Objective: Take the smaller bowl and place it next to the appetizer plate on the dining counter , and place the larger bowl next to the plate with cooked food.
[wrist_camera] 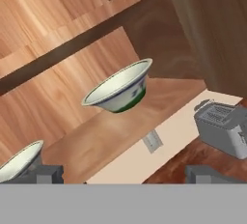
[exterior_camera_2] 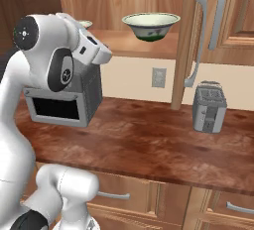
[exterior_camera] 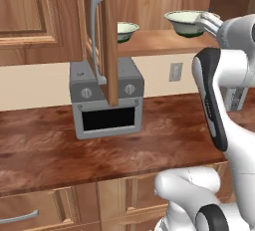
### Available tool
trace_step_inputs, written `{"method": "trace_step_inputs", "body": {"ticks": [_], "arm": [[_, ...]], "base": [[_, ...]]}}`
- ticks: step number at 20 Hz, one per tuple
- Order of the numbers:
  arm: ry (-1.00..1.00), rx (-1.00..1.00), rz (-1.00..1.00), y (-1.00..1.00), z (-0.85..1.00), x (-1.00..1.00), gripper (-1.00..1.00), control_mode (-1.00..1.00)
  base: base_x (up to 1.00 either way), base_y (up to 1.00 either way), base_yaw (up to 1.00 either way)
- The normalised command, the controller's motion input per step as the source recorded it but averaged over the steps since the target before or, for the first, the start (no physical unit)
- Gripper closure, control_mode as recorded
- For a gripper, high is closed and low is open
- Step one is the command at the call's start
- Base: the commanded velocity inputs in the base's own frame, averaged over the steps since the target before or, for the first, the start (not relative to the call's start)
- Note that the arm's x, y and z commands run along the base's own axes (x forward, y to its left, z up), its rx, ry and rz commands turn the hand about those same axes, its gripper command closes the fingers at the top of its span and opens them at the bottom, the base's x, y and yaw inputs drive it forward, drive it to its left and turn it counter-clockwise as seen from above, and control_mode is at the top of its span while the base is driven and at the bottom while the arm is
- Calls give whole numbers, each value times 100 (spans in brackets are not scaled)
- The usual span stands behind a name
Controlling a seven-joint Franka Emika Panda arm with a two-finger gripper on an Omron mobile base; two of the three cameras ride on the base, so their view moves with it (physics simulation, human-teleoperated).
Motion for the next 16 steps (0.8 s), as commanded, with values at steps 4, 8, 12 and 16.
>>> {"method": "trace_step_inputs", "body": {"ticks": [4,8,12,16], "arm": [[0,1,0,0,9,33,-100,-100],[0,0,0,0,0,43,-100,-100],[1,0,0,-3,0,44,-100,-100],[8,0,0,-27,0,55,-100,-100]], "base": [[0,0,0],[0,0,0],[0,0,0],[0,0,0]]}}
